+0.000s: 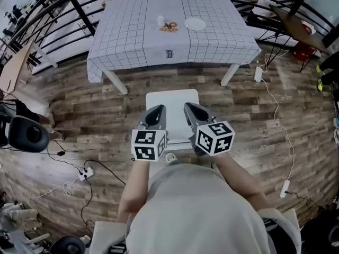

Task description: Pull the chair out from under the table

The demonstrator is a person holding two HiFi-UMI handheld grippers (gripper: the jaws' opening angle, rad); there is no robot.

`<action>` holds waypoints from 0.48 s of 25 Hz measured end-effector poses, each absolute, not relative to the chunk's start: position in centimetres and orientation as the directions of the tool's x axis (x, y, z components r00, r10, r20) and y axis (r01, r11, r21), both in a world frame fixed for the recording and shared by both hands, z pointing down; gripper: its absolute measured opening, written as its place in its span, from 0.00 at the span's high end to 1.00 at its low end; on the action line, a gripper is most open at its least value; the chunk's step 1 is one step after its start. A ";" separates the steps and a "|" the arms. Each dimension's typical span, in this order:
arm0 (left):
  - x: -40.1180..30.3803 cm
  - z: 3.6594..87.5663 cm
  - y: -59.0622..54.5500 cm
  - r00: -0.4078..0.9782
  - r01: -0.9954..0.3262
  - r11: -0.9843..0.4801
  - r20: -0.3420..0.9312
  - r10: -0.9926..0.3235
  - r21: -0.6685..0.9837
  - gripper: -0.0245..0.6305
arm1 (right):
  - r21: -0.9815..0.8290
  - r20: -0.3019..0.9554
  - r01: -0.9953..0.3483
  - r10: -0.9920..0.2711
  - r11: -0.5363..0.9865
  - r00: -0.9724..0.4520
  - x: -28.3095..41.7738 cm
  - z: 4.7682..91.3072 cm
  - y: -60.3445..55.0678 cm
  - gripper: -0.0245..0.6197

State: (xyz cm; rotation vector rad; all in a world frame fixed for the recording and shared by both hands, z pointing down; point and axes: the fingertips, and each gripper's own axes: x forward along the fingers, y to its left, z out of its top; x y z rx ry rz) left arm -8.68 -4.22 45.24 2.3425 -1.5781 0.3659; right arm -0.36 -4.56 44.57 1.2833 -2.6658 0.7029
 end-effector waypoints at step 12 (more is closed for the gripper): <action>-9.0 44.5 -4.3 0.355 -0.935 -0.339 0.329 -0.875 0.107 0.95 | -0.375 0.270 -0.771 -0.735 0.515 -0.622 -0.3 44.9 -4.9 0.97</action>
